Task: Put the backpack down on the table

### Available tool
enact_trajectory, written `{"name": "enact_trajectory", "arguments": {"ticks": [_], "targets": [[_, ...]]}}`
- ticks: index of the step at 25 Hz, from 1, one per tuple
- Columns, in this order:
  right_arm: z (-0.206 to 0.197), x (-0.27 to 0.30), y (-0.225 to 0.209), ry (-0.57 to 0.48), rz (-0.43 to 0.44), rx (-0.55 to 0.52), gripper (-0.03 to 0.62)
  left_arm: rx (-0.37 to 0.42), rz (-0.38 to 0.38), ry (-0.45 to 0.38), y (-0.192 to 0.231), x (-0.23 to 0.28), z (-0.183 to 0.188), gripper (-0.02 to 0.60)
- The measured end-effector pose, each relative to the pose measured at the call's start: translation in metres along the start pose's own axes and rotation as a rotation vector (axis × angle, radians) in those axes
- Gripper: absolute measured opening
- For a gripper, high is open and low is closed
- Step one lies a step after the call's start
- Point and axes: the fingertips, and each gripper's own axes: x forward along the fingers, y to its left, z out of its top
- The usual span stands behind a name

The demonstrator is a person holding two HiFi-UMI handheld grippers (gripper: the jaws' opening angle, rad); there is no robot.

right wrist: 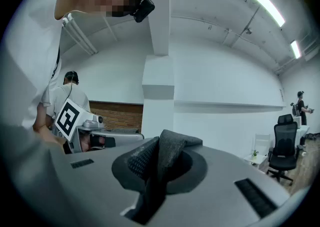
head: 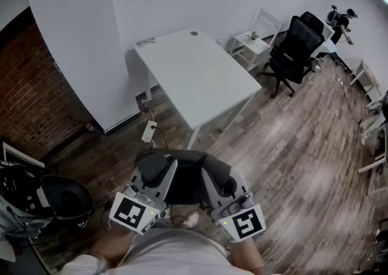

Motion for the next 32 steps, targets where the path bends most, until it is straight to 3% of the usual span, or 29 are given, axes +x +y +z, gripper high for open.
{"name": "enact_trajectory", "arguments": {"ticks": [12, 24, 32], "targets": [[-0.003, -0.007, -0.001, -0.003, -0.011, 0.039, 0.055, -0.007, -0.023, 0.003, -0.008, -0.005, -0.001, 0.035], [0.033, 0.055, -0.003, -0.069, -0.111, -0.021, 0.055, 0.061, -0.135, -0.074, 0.05, 0.005, 0.039, 0.035], [0.035, 0.088, -0.024, -0.084, -0.119, -0.033, 0.055, 0.066, -0.135, -0.086, 0.084, 0.039, 0.046, 0.035]]}}
